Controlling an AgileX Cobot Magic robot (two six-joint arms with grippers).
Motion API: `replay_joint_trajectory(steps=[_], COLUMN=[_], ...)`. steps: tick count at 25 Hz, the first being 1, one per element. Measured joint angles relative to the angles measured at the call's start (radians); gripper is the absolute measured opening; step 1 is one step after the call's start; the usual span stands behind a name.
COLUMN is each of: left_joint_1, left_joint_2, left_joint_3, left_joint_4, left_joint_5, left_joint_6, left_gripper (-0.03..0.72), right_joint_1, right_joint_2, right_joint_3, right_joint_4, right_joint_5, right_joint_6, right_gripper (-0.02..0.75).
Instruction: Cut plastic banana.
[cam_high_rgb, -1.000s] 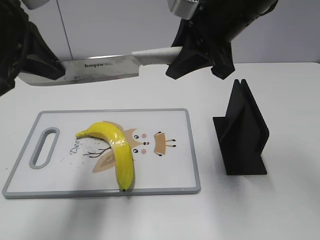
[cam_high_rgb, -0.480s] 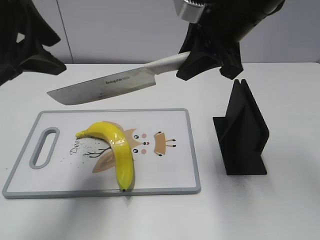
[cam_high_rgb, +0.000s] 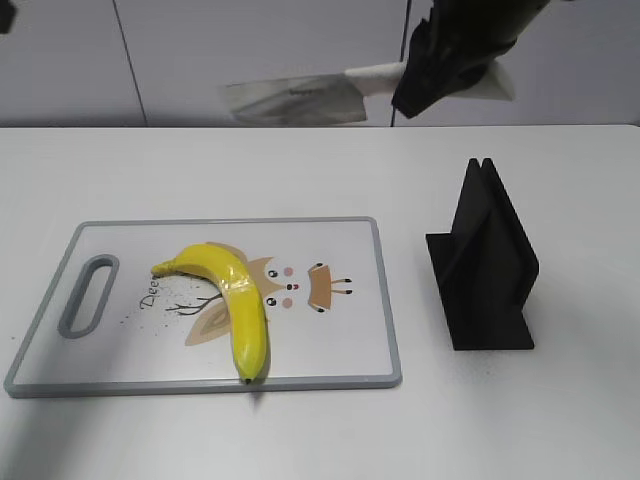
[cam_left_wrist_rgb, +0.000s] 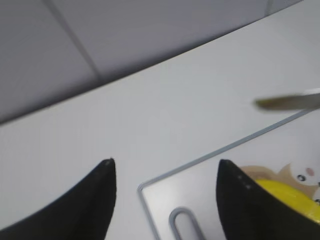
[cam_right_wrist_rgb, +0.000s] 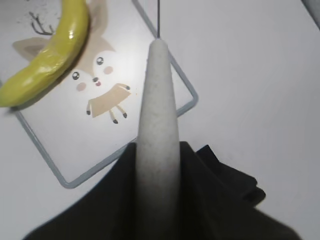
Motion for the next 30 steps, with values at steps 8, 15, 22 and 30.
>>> replay_joint_trajectory(steps=[8,15,22,30], left_joint_1=[0.193,0.196,0.196,0.196], left_joint_2=[0.001,-0.106,-0.352,-0.731], left_joint_3=[-0.076,-0.017,0.179,0.436], left_joint_4=[0.093,0.045,0.02,0.017], left_joint_5=[0.389,0.402,0.404,0.315], left_joint_6=[-0.146,-0.161,-0.16,-0.088], left_gripper=[0.513,0.486,0.471,0.468], right_joint_1=[-0.001,-0.001,-0.001,-0.001], right_joint_2=[-0.005,-0.033,-0.288,-0.582], right_joint_3=[-0.136,-0.12,0.16,0.549], right_joint_4=[-0.049,-0.118,-0.12,-0.253], right_joint_5=[0.147,0.184,0.09,-0.19], right_joint_6=[0.345,0.63,0.785,1.001], right_gripper=[0.193,0.193,0.193,0.193])
